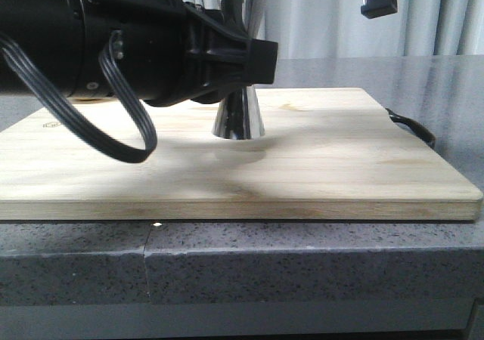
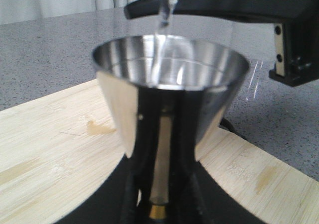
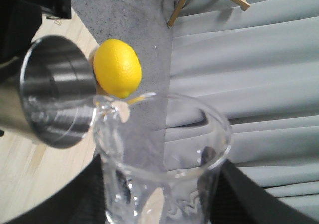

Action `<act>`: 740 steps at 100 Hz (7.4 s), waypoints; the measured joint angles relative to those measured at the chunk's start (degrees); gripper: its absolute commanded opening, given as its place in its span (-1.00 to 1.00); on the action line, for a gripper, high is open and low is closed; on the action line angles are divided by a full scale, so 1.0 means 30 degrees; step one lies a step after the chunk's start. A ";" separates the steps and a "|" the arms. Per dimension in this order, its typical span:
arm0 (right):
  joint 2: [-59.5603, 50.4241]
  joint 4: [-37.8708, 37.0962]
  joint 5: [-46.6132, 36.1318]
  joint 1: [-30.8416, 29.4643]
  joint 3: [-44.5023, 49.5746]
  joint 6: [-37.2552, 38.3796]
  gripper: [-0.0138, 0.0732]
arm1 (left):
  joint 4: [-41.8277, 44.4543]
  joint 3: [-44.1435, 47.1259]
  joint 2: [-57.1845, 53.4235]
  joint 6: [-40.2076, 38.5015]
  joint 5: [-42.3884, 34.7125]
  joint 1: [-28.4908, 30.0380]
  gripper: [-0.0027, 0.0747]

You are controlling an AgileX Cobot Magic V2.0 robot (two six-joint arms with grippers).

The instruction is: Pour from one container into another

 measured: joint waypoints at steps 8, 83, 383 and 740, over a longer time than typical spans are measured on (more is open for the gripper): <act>0.0000 0.0000 0.0032 0.0000 0.0000 -0.0095 -0.14 | 0.0000 0.0000 0.0000 0.0000 0.0000 0.0000 -0.98; -0.0261 -0.0193 0.0302 0.0000 0.0000 -0.0553 -0.14 | 0.0000 0.0000 0.0000 0.0000 0.0006 0.0000 -0.98; 0.8624 1.3619 -0.3513 -0.1705 0.2708 0.9583 0.35 | 0.0544 0.0000 0.0000 0.0000 -0.0793 0.2692 -0.98; 0.4404 1.3409 -0.5968 -0.1705 0.0589 0.9555 0.78 | 0.2938 0.0894 0.2428 -0.0997 -0.4839 0.4970 0.01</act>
